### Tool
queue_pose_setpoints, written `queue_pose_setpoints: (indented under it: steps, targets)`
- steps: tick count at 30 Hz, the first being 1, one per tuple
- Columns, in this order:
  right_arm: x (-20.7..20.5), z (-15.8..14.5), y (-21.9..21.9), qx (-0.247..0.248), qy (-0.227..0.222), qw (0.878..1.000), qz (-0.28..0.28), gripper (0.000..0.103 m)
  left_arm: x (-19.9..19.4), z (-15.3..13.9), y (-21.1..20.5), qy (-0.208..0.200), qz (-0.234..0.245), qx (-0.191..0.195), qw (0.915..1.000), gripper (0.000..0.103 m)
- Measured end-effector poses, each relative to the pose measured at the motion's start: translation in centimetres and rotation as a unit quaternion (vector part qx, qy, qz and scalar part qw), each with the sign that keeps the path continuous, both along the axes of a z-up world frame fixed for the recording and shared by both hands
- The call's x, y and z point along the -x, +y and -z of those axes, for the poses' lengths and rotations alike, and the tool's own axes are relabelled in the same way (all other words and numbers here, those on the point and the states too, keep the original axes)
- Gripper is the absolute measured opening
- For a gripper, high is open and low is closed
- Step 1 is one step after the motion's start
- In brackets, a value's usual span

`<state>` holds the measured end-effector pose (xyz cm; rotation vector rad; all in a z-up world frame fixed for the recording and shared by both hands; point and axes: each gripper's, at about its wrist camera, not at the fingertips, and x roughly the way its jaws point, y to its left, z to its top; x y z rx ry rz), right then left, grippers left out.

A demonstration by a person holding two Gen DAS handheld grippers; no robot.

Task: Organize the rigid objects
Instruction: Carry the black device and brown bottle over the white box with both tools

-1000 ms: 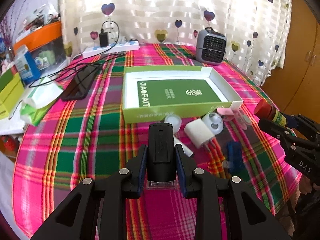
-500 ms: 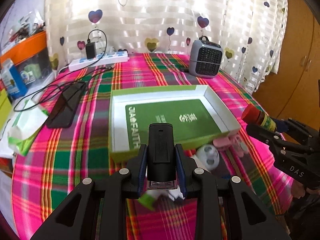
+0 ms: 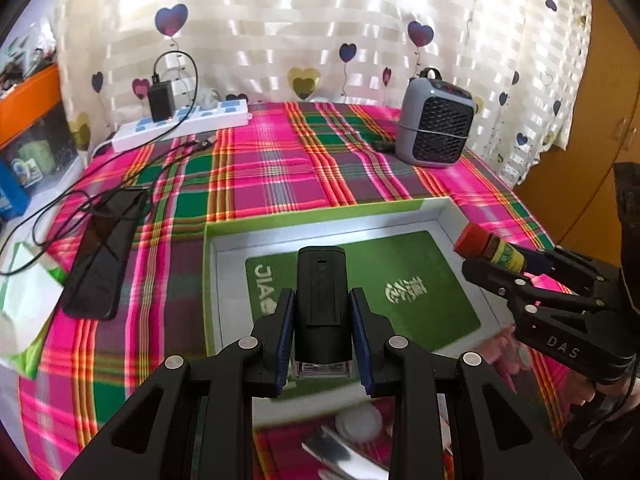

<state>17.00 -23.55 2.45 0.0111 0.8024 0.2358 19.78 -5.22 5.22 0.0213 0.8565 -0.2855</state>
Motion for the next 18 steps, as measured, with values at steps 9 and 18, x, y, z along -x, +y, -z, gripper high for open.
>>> queue_pose_setpoints:
  steps: [9, 18]
  targets:
    - [-3.1, 1.2, 0.5, 0.010, 0.021, 1.000, 0.002, 0.044, -3.1, 1.8, 0.4, 0.019, -0.008, -0.003, 0.9998, 0.026]
    - [-5.2, 2.5, 1.1, 0.017, 0.038, 0.999, 0.001, 0.044, -4.5, 3.2, 0.5, 0.035, -0.012, -0.010, 0.9993, 0.026]
